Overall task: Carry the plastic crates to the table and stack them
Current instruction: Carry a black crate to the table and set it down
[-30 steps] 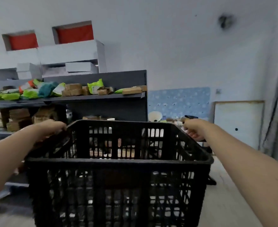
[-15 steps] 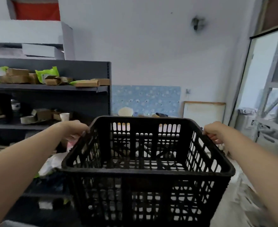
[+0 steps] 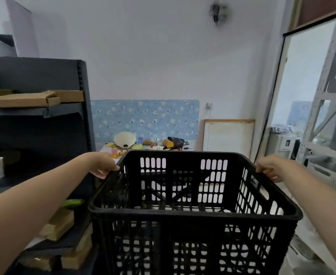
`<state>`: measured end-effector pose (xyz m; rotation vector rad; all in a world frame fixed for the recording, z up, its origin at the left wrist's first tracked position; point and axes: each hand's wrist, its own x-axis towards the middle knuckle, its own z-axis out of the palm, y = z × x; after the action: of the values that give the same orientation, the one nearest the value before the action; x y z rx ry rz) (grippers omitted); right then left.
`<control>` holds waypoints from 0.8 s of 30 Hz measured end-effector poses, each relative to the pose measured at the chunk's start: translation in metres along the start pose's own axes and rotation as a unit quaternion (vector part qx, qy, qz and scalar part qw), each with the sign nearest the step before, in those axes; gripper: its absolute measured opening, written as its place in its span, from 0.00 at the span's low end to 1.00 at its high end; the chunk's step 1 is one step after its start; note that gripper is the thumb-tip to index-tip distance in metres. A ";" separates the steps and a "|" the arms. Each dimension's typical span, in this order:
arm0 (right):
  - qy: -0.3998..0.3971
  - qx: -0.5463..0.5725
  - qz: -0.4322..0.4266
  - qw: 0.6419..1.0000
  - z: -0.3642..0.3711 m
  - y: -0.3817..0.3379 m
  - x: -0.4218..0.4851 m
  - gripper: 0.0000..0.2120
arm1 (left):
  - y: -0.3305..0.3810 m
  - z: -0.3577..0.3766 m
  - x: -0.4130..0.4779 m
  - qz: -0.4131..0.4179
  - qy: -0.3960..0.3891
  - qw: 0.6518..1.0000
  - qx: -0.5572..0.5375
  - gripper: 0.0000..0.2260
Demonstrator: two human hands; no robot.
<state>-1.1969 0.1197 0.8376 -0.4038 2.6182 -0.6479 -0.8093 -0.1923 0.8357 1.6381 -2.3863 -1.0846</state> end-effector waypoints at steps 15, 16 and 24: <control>0.024 0.059 0.008 0.998 0.055 -0.103 0.330 0.02 | 0.112 0.060 0.310 -0.027 0.003 1.000 0.001 0.13; 0.003 0.049 0.012 0.999 0.066 -0.110 0.358 0.04 | 0.115 0.066 0.335 -0.032 0.007 0.999 0.027 0.13; -0.126 -0.011 0.062 0.990 0.198 -0.128 0.546 0.13 | 0.070 0.166 0.521 -0.144 -0.068 0.987 0.016 0.08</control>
<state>-1.5616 -0.2644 0.5668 -0.3051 2.3890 -0.4935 -1.1616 -0.5286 0.5775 2.0325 -2.3050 -1.2433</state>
